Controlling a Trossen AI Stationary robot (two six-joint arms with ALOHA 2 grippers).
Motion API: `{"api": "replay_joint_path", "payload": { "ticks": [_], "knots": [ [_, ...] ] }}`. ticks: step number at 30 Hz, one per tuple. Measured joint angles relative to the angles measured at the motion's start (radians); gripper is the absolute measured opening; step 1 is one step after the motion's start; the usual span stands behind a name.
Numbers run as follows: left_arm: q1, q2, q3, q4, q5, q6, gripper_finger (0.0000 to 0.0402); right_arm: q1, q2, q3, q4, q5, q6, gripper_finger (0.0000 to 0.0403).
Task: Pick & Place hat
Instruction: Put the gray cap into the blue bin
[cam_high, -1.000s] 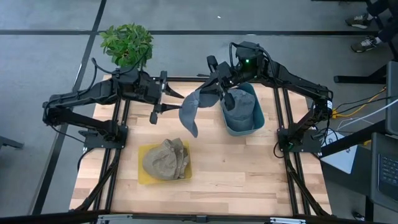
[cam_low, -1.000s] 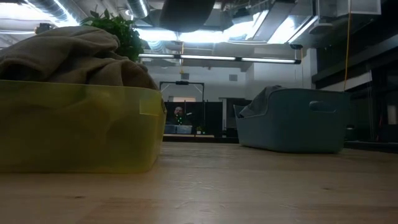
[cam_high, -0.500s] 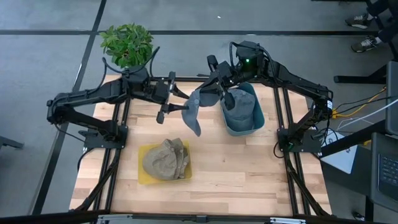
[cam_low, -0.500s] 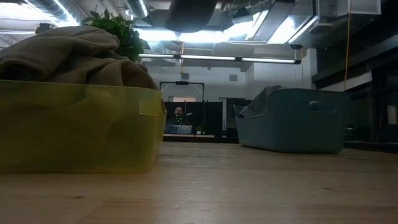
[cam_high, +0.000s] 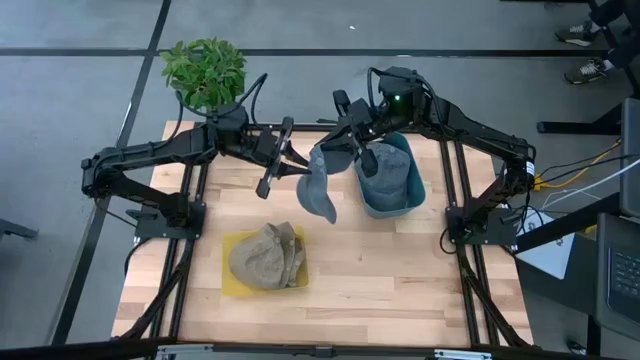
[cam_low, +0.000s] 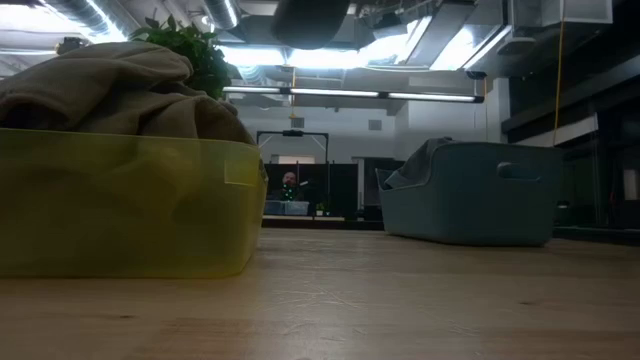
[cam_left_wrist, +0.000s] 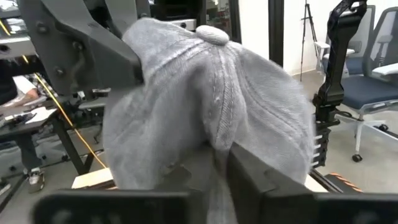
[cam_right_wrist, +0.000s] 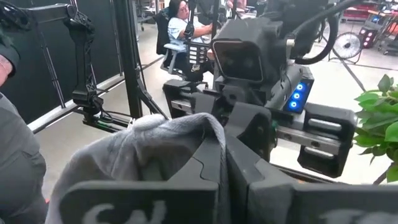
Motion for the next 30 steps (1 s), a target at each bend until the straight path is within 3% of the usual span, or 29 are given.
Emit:
{"api": "replay_joint_path", "payload": {
  "ticks": [2, 8, 14, 22, 30],
  "knots": [
    [0.001, 0.000, 0.000, 0.004, -0.001, 0.000, 0.0015, 0.000, 0.000, 0.000, -0.003, 0.000, 0.004, 0.0004],
    [0.000, -0.001, 0.000, -0.003, -0.042, -0.007, 0.0005, -0.001, 0.000, 0.000, -0.009, 0.005, 0.029, 0.0004],
    [0.000, -0.035, 0.000, -0.103, -0.185, -0.050, 0.0004, -0.005, 0.000, 0.001, -0.069, 0.186, 0.106, 0.0025],
    [0.000, -0.100, 0.000, -0.342, -0.391, -0.093, 0.0004, -0.043, 0.000, 0.001, -0.154, 0.220, 0.177, 0.0117],
    [0.000, -0.121, 0.000, -0.406, -0.551, -0.148, 0.0004, -0.070, 0.000, 0.001, -0.156, 0.292, 0.178, 0.0214]
  ]
}}
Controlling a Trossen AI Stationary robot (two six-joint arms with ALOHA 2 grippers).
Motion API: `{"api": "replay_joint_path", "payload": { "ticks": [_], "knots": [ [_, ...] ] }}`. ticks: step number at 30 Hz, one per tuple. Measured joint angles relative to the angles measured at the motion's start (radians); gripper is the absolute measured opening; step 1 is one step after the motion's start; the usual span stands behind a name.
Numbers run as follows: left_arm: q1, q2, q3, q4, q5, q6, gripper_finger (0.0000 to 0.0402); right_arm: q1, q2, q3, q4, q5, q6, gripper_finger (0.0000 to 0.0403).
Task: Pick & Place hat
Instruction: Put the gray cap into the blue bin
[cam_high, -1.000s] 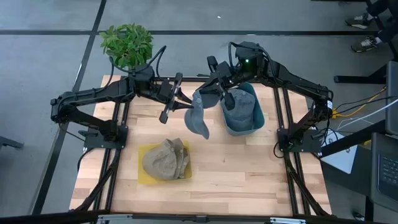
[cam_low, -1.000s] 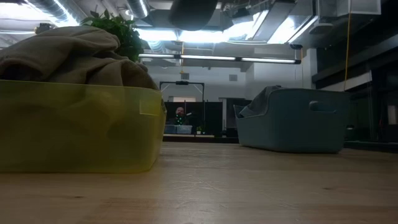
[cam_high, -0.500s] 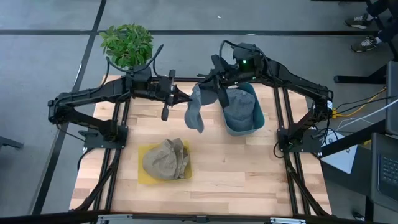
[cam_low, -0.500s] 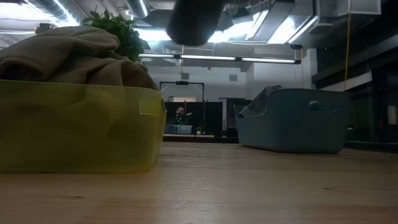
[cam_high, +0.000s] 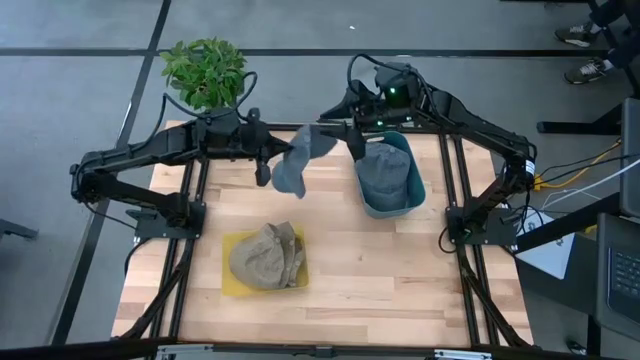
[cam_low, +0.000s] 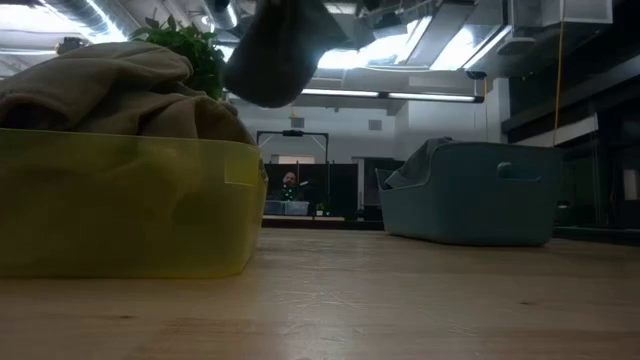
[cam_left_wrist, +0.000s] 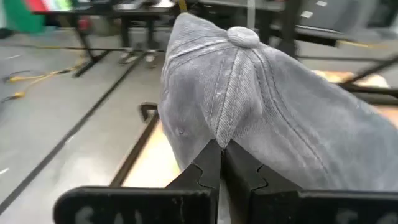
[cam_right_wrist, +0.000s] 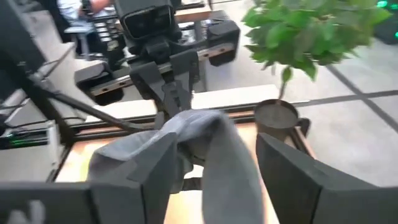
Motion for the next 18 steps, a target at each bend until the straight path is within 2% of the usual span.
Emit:
{"api": "replay_joint_path", "payload": {
  "ticks": [4, 11, 14, 18],
  "knots": [
    [0.000, -0.001, 0.000, 0.005, -0.138, -0.076, 0.0004, 0.001, 0.000, 0.000, 0.005, 0.079, 0.044, 0.0233],
    [0.000, 0.000, 0.000, 0.037, -0.406, -0.217, 0.0004, 0.028, 0.000, 0.000, 0.013, 0.159, 0.260, 0.0236],
    [0.000, 0.006, 0.000, 0.095, -0.448, -0.268, 0.0004, 0.042, 0.000, 0.000, 0.034, 0.163, 0.329, 0.0236],
    [0.000, 0.025, 0.000, 0.176, -0.451, -0.280, 0.0004, 0.070, 0.004, 0.000, 0.057, 0.193, 0.342, 0.0236]
  ]
}}
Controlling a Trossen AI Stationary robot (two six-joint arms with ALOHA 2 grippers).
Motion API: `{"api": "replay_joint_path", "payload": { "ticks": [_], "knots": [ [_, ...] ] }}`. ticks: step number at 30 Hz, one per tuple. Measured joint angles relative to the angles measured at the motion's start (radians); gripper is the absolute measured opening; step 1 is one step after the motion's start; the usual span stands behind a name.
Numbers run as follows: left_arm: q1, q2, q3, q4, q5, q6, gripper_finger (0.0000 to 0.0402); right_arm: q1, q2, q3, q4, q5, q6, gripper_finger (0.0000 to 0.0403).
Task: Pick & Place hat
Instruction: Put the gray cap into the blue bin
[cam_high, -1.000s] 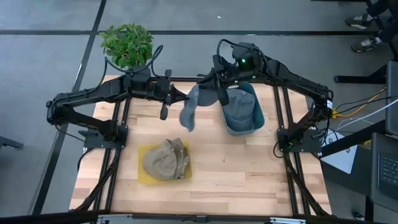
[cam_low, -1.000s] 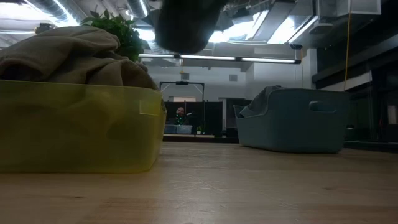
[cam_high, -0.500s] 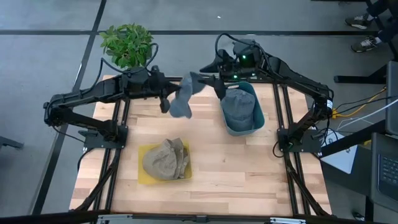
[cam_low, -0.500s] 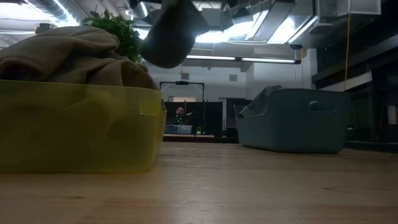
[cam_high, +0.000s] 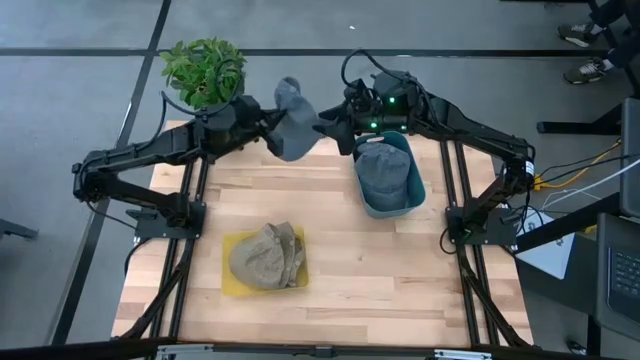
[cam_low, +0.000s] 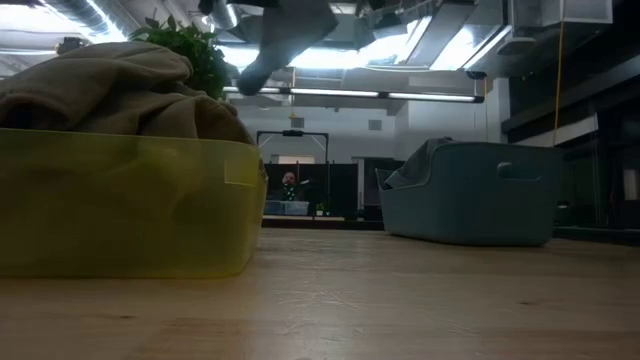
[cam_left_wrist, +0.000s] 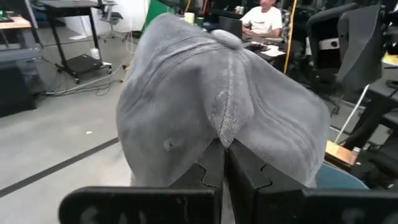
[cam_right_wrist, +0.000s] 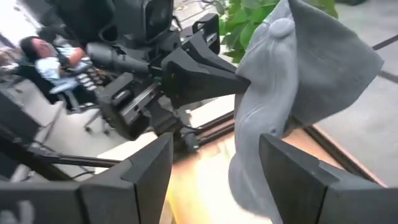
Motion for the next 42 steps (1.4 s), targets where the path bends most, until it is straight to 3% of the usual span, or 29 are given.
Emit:
{"api": "replay_joint_path", "payload": {
  "ticks": [5, 18, 25, 29, 35, 42],
  "knots": [
    [0.000, 0.026, 0.000, 0.040, 0.041, -0.002, 0.0004, 0.022, 0.008, 0.000, -0.018, 0.118, -0.038, 0.0236],
    [0.000, 0.033, 0.000, 0.054, 0.065, -0.018, 0.0004, 0.029, 0.027, -0.001, -0.031, 0.271, -0.024, 0.0236],
    [0.000, 0.033, 0.000, 0.121, 0.060, -0.029, 0.0004, 0.063, 0.033, -0.001, -0.024, 0.552, -0.108, 0.0236],
    [0.000, 0.040, 0.000, 0.141, 0.041, -0.029, 0.0004, 0.062, 0.045, -0.001, 0.012, 0.637, -0.176, 0.0236],
    [0.016, 0.072, 0.000, 0.143, -0.042, -0.029, 0.0004, 0.119, 0.046, -0.001, 0.147, 0.815, -0.398, 0.0236],
    [0.062, 0.113, 0.000, 0.206, -0.031, -0.140, 0.0004, 0.189, 0.051, -0.001, 0.210, 0.772, -0.577, 0.0236]
  ]
}}
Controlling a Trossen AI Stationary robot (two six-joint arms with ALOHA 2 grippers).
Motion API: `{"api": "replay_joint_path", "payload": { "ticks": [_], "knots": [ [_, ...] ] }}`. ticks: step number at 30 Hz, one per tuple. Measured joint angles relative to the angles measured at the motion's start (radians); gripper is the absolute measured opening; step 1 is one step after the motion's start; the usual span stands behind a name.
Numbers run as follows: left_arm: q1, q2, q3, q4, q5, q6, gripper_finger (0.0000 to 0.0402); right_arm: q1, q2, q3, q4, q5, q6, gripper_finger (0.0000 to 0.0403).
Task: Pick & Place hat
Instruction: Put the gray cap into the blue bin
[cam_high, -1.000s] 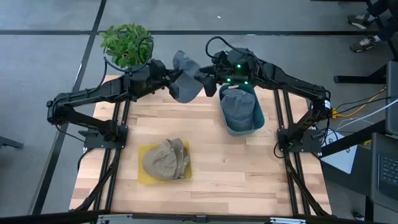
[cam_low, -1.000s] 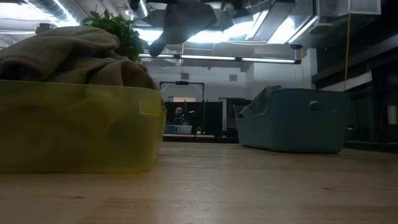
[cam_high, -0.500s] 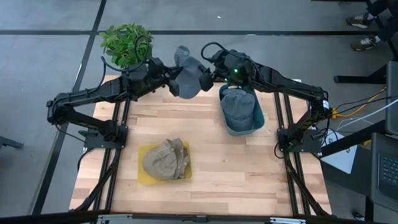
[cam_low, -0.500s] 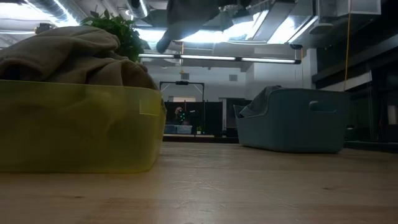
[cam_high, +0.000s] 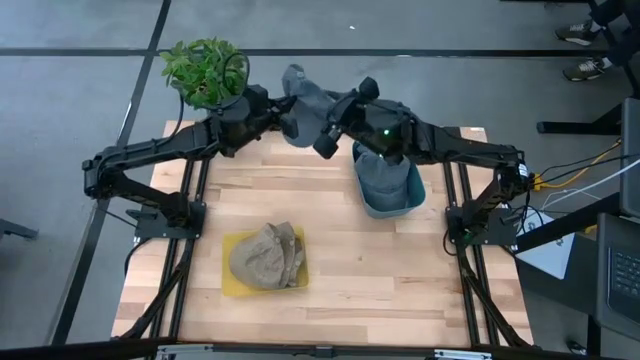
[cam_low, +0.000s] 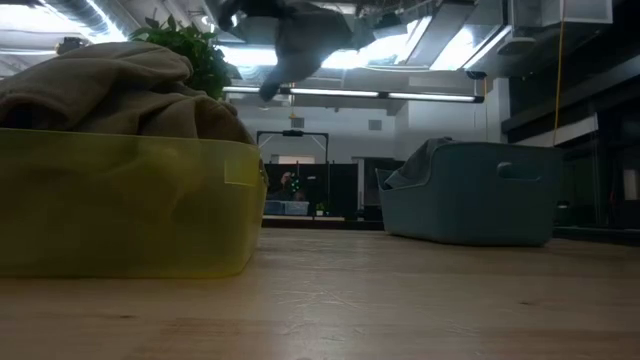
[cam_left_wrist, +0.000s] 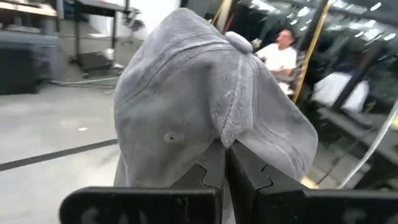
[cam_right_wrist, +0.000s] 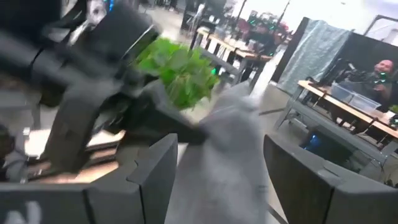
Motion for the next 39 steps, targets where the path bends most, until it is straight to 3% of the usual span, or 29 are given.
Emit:
{"api": "replay_joint_path", "payload": {
  "ticks": [4, 8, 13, 15, 22, 27, 31, 39],
  "knots": [
    [0.014, 0.003, 0.000, 0.068, 0.086, -0.009, 0.0004, 0.009, 0.023, 0.000, -0.024, 0.000, -0.002, 0.0236],
    [0.016, 0.002, 0.000, 0.102, 0.093, -0.034, 0.0004, 0.008, 0.057, 0.000, -0.021, 0.012, -0.002, 0.0236],
    [0.016, 0.002, 0.000, 0.104, 0.161, -0.066, 0.0004, 0.002, 0.105, 0.000, -0.022, 0.160, -0.054, 0.0236],
    [0.016, 0.002, 0.000, 0.104, 0.186, -0.096, 0.0004, -0.008, 0.114, 0.000, -0.021, 0.173, -0.062, 0.0236],
    [0.017, 0.002, 0.000, 0.105, 0.235, -0.137, 0.0004, -0.049, 0.122, 0.000, 0.001, 0.143, -0.031, 0.0236],
    [0.017, 0.002, 0.000, 0.119, 0.281, -0.111, 0.0004, -0.070, 0.122, 0.000, 0.017, 0.011, -0.022, 0.0229],
    [0.017, 0.001, 0.000, 0.124, 0.307, -0.096, 0.0004, -0.072, 0.122, 0.000, 0.019, -0.030, -0.021, 0.0182],
    [0.025, -0.001, 0.000, 0.125, 0.330, -0.066, 0.0004, -0.072, 0.122, 0.000, 0.016, -0.038, -0.031, 0.0013]
  ]
}}
